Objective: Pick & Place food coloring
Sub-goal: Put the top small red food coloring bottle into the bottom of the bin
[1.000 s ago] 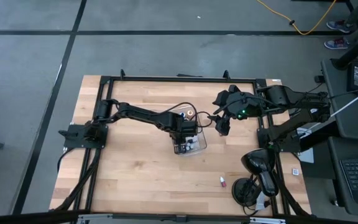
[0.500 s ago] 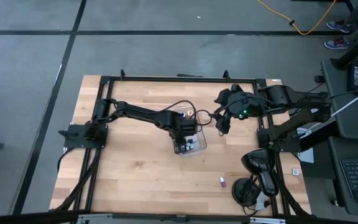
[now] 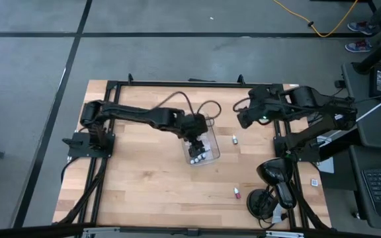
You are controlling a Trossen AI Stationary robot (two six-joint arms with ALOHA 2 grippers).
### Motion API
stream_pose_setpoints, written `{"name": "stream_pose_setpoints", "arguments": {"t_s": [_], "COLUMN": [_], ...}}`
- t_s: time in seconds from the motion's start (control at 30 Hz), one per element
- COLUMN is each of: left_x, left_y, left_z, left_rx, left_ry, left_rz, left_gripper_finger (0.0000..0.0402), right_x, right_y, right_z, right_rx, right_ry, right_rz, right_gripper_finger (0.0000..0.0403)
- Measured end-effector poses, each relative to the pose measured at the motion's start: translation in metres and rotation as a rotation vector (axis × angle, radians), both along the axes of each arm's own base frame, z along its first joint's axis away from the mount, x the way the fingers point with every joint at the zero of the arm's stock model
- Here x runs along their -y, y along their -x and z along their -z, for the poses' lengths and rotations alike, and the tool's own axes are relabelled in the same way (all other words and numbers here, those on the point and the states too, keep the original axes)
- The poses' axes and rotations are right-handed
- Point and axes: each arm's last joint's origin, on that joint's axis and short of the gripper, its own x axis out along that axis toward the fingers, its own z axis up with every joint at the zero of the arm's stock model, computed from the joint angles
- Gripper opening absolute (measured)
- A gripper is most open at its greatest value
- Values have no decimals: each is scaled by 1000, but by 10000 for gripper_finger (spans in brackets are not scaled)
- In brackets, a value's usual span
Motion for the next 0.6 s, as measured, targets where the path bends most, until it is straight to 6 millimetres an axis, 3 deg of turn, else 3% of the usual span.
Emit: {"name": "stream_pose_setpoints", "arguments": {"t_s": [0.3, 0.47, 0.6], "left_x": [1, 1, 1], "left_y": [33, 59, 82], "left_z": [-75, -112, -137], "left_rx": [275, 403, 484], "left_ry": [30, -6, -27], "left_rz": [35, 60, 76], "left_gripper_finger": [298, 296, 295], "right_x": [35, 51, 52], "right_y": [-19, -30, -36], "right_z": [32, 72, 112], "right_rx": [-104, -215, -233], "right_ry": [-166, -286, -378], "right_rz": [181, 255, 302], "right_gripper_finger": [296, 296, 296]}}
